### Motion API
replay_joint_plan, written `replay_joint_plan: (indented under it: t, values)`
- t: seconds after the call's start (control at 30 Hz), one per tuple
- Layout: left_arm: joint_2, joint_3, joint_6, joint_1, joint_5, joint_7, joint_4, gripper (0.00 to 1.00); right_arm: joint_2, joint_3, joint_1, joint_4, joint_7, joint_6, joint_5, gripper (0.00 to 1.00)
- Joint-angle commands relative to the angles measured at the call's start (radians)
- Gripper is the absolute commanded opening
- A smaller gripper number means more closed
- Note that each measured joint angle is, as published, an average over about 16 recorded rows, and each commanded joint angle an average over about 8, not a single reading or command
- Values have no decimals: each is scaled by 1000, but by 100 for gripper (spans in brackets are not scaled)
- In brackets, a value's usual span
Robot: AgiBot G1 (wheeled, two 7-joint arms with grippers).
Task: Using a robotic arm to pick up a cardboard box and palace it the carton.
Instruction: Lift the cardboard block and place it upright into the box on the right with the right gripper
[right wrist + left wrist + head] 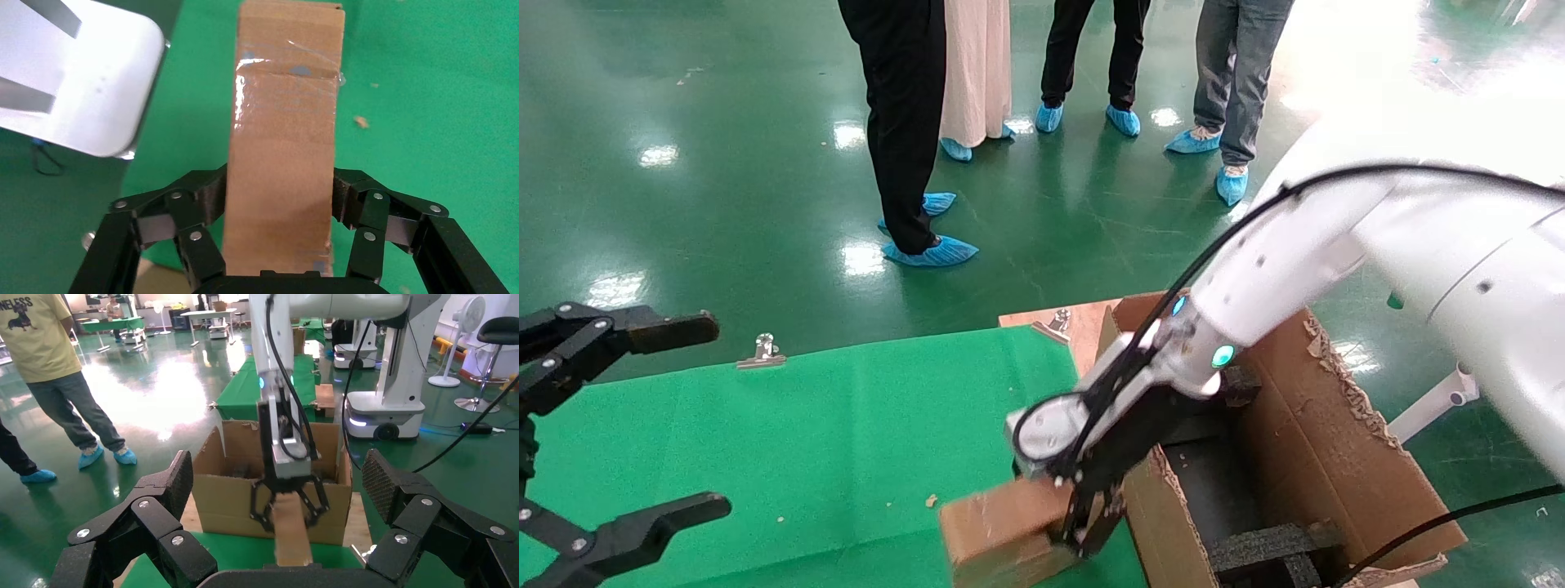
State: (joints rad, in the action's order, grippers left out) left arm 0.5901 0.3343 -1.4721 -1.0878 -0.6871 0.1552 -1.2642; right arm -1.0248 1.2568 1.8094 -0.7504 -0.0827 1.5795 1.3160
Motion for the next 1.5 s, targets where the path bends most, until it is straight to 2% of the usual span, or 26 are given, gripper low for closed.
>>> replay_joint_plan:
  t: [0.03, 0.6, 0.9, 1.07, 1.5]
  values:
    - [0, 0, 0, 0, 0, 0, 0, 100, 4, 3, 12, -5, -8, 0, -2, 0]
    - [0, 0, 0, 0, 0, 0, 0, 100, 36, 97, 353, 101, -71, 11, -89, 0]
    - [0, 0, 0, 0, 0, 0, 0, 100, 70, 177, 476, 123, -70, 7, -109, 0]
    - [0, 1, 0, 0, 0, 0, 0, 100, 125, 229, 527, 123, -54, 8, -100, 0]
    - [0, 1, 0, 0, 0, 0, 0, 100, 357, 425, 634, 34, 28, 15, -85, 0]
